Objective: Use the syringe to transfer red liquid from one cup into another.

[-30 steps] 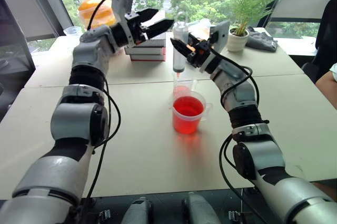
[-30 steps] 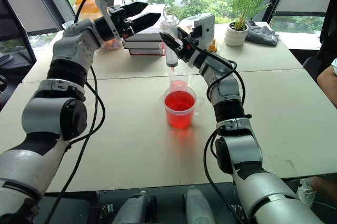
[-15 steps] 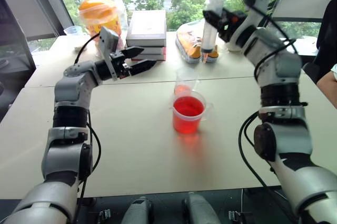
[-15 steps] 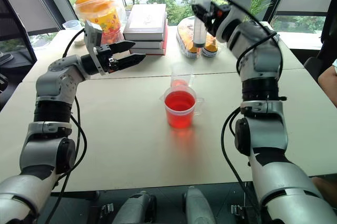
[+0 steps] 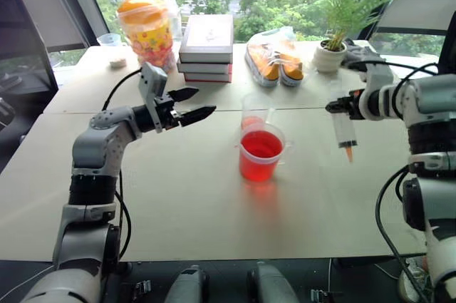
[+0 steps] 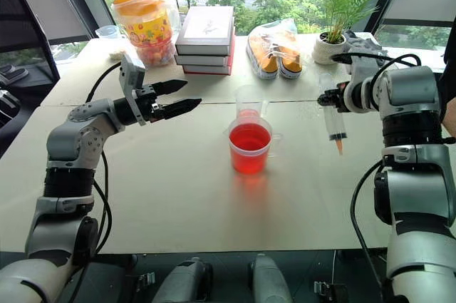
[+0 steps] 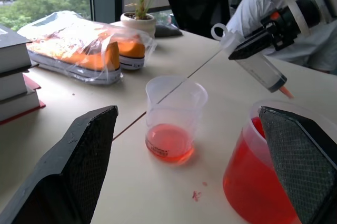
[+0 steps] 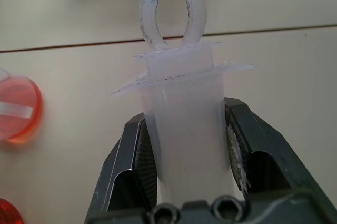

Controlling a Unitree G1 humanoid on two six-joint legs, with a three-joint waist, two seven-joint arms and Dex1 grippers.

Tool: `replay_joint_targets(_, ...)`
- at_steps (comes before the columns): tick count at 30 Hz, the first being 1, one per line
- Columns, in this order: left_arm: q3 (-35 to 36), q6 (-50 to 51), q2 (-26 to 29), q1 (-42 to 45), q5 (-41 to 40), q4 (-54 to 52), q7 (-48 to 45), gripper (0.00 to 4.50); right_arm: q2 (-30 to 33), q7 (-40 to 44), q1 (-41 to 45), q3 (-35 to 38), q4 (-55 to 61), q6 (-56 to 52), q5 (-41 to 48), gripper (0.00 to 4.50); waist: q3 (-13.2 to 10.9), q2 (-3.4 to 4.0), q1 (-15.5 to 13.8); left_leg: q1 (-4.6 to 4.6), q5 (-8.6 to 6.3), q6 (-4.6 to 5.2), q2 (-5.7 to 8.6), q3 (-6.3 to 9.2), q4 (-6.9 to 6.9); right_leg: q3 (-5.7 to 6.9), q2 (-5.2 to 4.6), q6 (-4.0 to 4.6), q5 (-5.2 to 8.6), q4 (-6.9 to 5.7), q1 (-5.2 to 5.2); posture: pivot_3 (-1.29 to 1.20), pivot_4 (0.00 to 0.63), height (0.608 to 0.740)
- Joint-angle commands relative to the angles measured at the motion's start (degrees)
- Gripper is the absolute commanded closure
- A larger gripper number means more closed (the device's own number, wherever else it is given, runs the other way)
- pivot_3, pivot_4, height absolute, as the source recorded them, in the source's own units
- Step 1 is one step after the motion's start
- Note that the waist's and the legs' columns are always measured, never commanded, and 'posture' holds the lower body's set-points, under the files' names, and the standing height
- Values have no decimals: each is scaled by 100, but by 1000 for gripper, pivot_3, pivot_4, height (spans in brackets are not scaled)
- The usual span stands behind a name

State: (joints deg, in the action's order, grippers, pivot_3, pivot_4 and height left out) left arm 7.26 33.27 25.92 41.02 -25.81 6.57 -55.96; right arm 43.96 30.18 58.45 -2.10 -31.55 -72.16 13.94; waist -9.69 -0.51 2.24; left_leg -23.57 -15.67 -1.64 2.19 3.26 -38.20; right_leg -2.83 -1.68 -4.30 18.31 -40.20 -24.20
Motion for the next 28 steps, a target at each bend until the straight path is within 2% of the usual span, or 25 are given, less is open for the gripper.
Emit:
replay_joint_targets(1, 10, 95, 108, -13, -222, -364, 5, 102, 138, 156, -94, -81, -177, -121, -94, 3063, 0, 0, 29, 0, 0, 0, 0, -1, 0, 0, 0, 0, 0, 0, 0, 0, 150, 740)
replay_joint_targets(7, -153, 163, 278, -250, -259, -622, -110, 102, 53, 181, -226, 13, -495, -259, -117, 3063, 1, -1, 18, 12, 1, 1, -4, 1, 0, 0, 5, 0, 0, -3, 12, 0, 150, 740)
replay_joint_targets(9, -180, 204, 315, -310, -307, -695, -131, 0, 5, 173, -232, 131, -447, -323, -61, 2042, 1, -2, -6, 13, 1, 1, -4, 2, -2, 1, 5, 0, 0, 0, 16, 0, 150, 740)
replay_joint_targets(10, -189, 227, 334, -334, -329, -730, -144, 0, 6, 183, -242, 165, -365, -356, -45, 1744, 1, -2, -15, 13, 1, 1, -3, 3, -3, 2, 4, 0, 0, 1, 17, 0, 150, 740)
replay_joint_targets(13, -204, 343, 415, -406, -421, -866, -191, 0, 141, 268, -328, 251, 99, -457, 16, 211, 1, -2, -16, 11, 1, 1, -2, 2, -4, 2, 2, 0, 0, 3, 18, 0, 150, 740)
replay_joint_targets(14, -213, 371, 458, -428, -435, -908, -212, 0, 234, 326, -365, 303, 349, -536, 85, 99, 1, -2, -19, 12, 1, 1, -2, 3, -3, 2, 2, 0, 0, 4, 18, 0, 150, 740)
replay_joint_targets(18, -201, 488, 700, -532, -526, -1090, -316, 0, 1051, 1033, -1010, 388, 2213, -355, 515, 99, 0, -1, -51, 10, 0, 1, -2, 4, -2, 3, 3, 0, 0, 6, 16, 0, 150, 740)
replay_joint_targets(20, -175, 556, 882, -583, -588, -1187, -406, 0, 1503, 1550, -1378, 800, 3202, -419, 1032, 99, 0, -1, -79, 9, -1, 3, -3, 6, 1, 4, 4, -1, 0, 8, 15, 0, 150, 740)
replay_joint_targets(24, -149, 646, 1139, -650, -706, -1329, -503, 0, 2032, 2059, -1945, 1502, 4217, -427, 1621, 99, -1, -2, -102, 16, -2, 5, -6, 5, 1, 3, 7, -1, 0, 12, 24, 0, 150, 740)
replay_joint_targets(26, -114, 744, 1397, -693, -792, -1438, -652, 0, 2586, 2898, -2641, 2312, 5034, -237, 2087, 99, -2, -3, -146, 27, -2, 5, -6, 9, -1, 6, 6, -1, 0, 15, 42, 0, 150, 740)
replay_joint_targets(28, -89, 791, 1622, -737, -884, -1492, -818, 0, 2875, 3502, -3372, 3133, 5534, -168, 2354, 99, -2, -2, -158, 31, -4, 9, -6, 16, -2, 14, 6, -1, 0, 23, 52, 0, 150, 740)
